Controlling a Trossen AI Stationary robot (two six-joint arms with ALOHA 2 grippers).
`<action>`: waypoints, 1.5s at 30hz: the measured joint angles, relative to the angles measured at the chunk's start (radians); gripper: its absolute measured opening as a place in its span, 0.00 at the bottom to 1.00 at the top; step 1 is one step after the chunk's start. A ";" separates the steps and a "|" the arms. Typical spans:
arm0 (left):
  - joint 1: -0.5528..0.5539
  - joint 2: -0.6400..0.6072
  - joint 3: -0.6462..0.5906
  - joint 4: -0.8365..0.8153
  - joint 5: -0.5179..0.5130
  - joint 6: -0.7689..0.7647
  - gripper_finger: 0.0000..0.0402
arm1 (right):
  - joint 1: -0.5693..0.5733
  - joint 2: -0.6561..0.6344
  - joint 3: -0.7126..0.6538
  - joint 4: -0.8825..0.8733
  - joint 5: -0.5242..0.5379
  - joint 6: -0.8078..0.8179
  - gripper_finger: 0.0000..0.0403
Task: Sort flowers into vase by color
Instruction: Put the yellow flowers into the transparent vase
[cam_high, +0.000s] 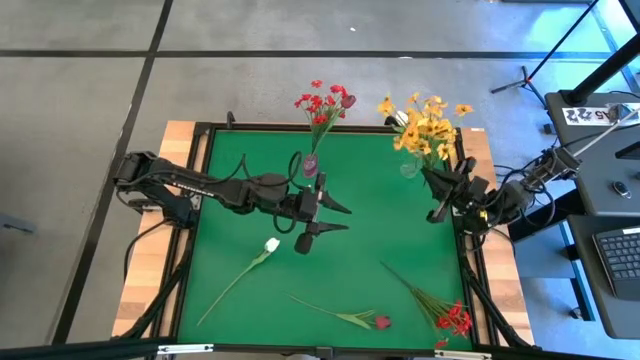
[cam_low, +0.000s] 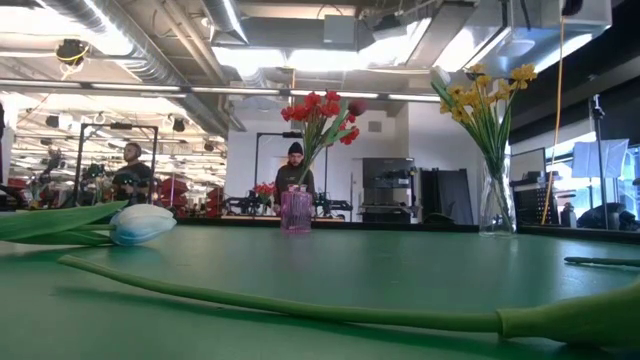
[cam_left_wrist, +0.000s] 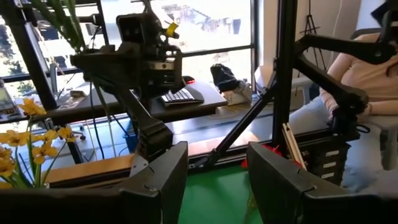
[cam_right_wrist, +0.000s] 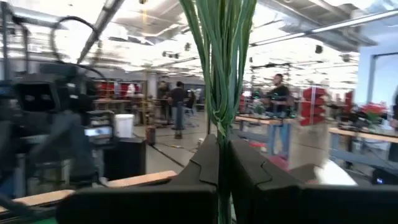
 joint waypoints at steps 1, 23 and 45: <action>0.000 0.000 0.000 -0.001 0.000 0.000 0.40 | 0.000 -0.022 -0.019 0.014 0.007 -0.008 0.03; 0.085 0.002 0.000 0.161 0.048 -0.054 0.40 | 0.000 -0.079 -0.229 0.124 -0.327 0.327 0.03; 0.062 -0.017 0.000 0.057 0.219 -0.169 0.40 | -0.050 0.420 0.024 0.234 -0.392 0.329 0.04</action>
